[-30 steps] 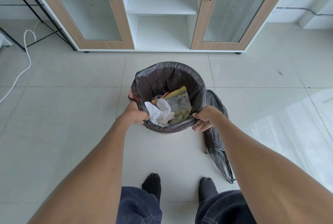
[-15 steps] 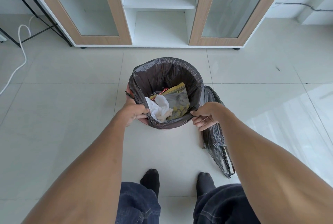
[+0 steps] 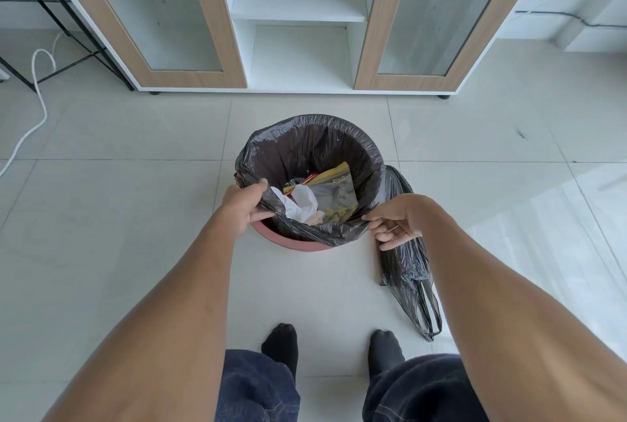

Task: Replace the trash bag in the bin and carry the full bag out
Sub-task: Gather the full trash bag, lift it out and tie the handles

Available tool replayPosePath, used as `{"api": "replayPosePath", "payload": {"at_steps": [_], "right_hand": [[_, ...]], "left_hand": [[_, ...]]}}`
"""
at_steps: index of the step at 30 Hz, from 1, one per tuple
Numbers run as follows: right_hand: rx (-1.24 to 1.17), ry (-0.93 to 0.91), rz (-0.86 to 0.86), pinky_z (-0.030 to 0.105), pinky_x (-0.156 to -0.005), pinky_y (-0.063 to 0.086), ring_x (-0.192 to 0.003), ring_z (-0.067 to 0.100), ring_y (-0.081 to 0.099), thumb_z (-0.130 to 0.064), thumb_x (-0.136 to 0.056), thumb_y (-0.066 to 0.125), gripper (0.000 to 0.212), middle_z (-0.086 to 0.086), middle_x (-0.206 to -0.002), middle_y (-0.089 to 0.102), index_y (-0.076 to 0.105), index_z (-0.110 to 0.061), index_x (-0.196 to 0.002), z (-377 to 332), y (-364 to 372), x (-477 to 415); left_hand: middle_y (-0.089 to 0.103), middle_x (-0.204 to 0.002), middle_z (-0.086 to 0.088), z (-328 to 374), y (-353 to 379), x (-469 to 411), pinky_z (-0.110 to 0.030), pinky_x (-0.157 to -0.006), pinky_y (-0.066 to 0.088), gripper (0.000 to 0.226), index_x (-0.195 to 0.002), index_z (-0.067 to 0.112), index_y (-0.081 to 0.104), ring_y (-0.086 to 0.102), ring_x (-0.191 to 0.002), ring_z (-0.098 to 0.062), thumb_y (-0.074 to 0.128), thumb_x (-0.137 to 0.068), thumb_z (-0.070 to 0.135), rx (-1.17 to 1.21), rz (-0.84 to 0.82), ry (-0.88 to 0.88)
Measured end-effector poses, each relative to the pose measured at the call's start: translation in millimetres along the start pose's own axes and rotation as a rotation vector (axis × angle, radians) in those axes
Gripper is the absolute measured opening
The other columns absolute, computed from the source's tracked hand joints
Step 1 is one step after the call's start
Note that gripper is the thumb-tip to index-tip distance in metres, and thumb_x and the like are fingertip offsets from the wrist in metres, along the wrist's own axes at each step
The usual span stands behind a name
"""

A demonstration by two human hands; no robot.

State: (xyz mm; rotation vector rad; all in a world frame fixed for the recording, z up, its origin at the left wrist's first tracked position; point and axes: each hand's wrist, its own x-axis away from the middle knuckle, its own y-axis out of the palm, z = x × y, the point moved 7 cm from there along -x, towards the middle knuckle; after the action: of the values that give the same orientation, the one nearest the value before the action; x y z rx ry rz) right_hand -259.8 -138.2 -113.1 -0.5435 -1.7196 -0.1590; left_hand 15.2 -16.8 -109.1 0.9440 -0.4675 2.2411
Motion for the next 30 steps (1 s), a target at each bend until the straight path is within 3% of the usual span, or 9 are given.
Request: {"api": "replayPosePath", "payload": {"at_steps": [6, 11, 13, 15, 19, 21, 23, 26, 30], "right_hand": [[-0.172, -0.018, 0.035, 0.039, -0.066, 0.058, -0.057, 0.024, 0.072, -0.027, -0.095, 0.063, 0.037, 0.020, -0.083, 0.071, 0.049, -0.008, -0.065, -2.1, -12.1, 14.1], [-0.501, -0.029, 0.115, 0.035, -0.045, 0.055, -0.037, 0.025, 0.064, -0.010, -0.098, 0.053, 0.025, 0.024, -0.056, 0.065, 0.049, -0.001, -0.075, -6.0, -16.5, 26.3], [-0.499, -0.018, 0.141, 0.039, -0.053, 0.058, -0.042, 0.027, 0.067, -0.016, -0.097, 0.058, 0.020, 0.023, -0.076, 0.068, 0.056, 0.002, -0.092, -3.5, -18.9, 22.7], [-0.524, -0.046, 0.175, 0.044, -0.061, 0.062, -0.059, 0.031, 0.072, -0.029, -0.092, 0.066, 0.039, 0.019, -0.108, 0.062, 0.056, -0.002, -0.118, -2.7, -25.3, 16.1], [-0.590, -0.084, 0.328, 0.047, -0.075, 0.062, -0.074, 0.031, 0.065, -0.050, -0.097, 0.047, 0.058, 0.017, -0.127, 0.046, 0.038, -0.012, -0.140, 2.2, -35.1, 6.5], [-0.602, -0.070, 0.314, 0.047, -0.085, 0.059, -0.076, 0.030, 0.063, -0.045, -0.099, 0.046, 0.055, 0.018, -0.128, 0.050, 0.042, -0.004, -0.137, 6.0, -30.5, -0.2], [-0.574, -0.037, 0.310, 0.039, -0.085, 0.056, -0.073, 0.025, 0.062, -0.041, -0.097, 0.052, 0.048, 0.014, -0.105, 0.063, 0.053, -0.001, -0.124, 8.6, -25.7, -5.0], [-0.543, -0.044, 0.371, 0.031, -0.066, 0.050, -0.061, 0.021, 0.059, -0.027, -0.098, 0.053, 0.019, 0.007, -0.077, 0.061, 0.055, -0.009, -0.096, 2.3, -28.3, -5.0], [-0.631, -0.067, 0.509, 0.022, -0.038, 0.049, -0.037, 0.018, 0.060, -0.007, -0.090, 0.060, 0.004, 0.012, -0.078, 0.065, 0.063, -0.005, -0.089, 2.7, -45.7, -12.5]], "left_hand": [[0.065, -0.109, -0.020, 6.6, -9.9, 3.5, -0.036, -0.046, 0.059, 0.029, -0.115, 0.000, 0.054, 0.068, -0.071, -0.028, 0.049, -0.102, 0.026, 0.167, 0.054, -0.058], [0.066, -0.119, -0.022, 15.5, -11.0, 0.6, -0.032, -0.045, 0.060, 0.032, -0.125, -0.001, 0.055, 0.071, -0.070, -0.029, 0.053, -0.100, 0.018, 0.201, 0.075, -0.048], [0.066, -0.120, -0.021, 16.4, -13.5, 0.4, -0.031, -0.046, 0.060, 0.032, -0.125, 0.001, 0.056, 0.071, -0.069, -0.027, 0.056, -0.098, 0.019, 0.180, 0.098, -0.039], [0.068, -0.116, -0.021, 14.9, -16.2, -0.5, -0.029, -0.043, 0.058, 0.032, -0.123, 0.001, 0.057, 0.070, -0.068, -0.026, 0.058, -0.097, 0.019, 0.172, 0.113, -0.037], [0.070, -0.110, -0.020, 11.0, -20.1, -3.9, -0.028, -0.041, 0.056, 0.039, -0.123, 0.003, 0.058, 0.072, -0.066, -0.025, 0.061, -0.096, 0.030, 0.184, 0.106, -0.066], [0.071, -0.106, -0.017, 13.1, -21.5, -4.8, -0.030, -0.047, 0.059, 0.042, -0.117, 0.005, 0.060, 0.072, -0.069, -0.023, 0.064, -0.092, 0.039, 0.207, 0.117, -0.050], [0.072, -0.100, -0.013, 16.6, -23.4, -3.6, -0.028, -0.051, 0.060, 0.040, -0.109, 0.009, 0.062, 0.071, -0.072, -0.020, 0.068, -0.089, 0.042, 0.224, 0.142, -0.006], [0.071, -0.089, -0.007, 17.5, -26.9, -5.7, -0.024, -0.047, 0.058, 0.037, -0.105, 0.011, 0.063, 0.069, -0.068, -0.017, 0.067, -0.089, 0.044, 0.270, 0.167, 0.023], [0.066, -0.077, -0.004, 18.6, -32.3, -13.9, -0.021, -0.041, 0.055, 0.032, -0.098, 0.012, 0.064, 0.059, -0.056, -0.011, 0.070, -0.088, 0.041, 0.258, 0.210, 0.028]]}}
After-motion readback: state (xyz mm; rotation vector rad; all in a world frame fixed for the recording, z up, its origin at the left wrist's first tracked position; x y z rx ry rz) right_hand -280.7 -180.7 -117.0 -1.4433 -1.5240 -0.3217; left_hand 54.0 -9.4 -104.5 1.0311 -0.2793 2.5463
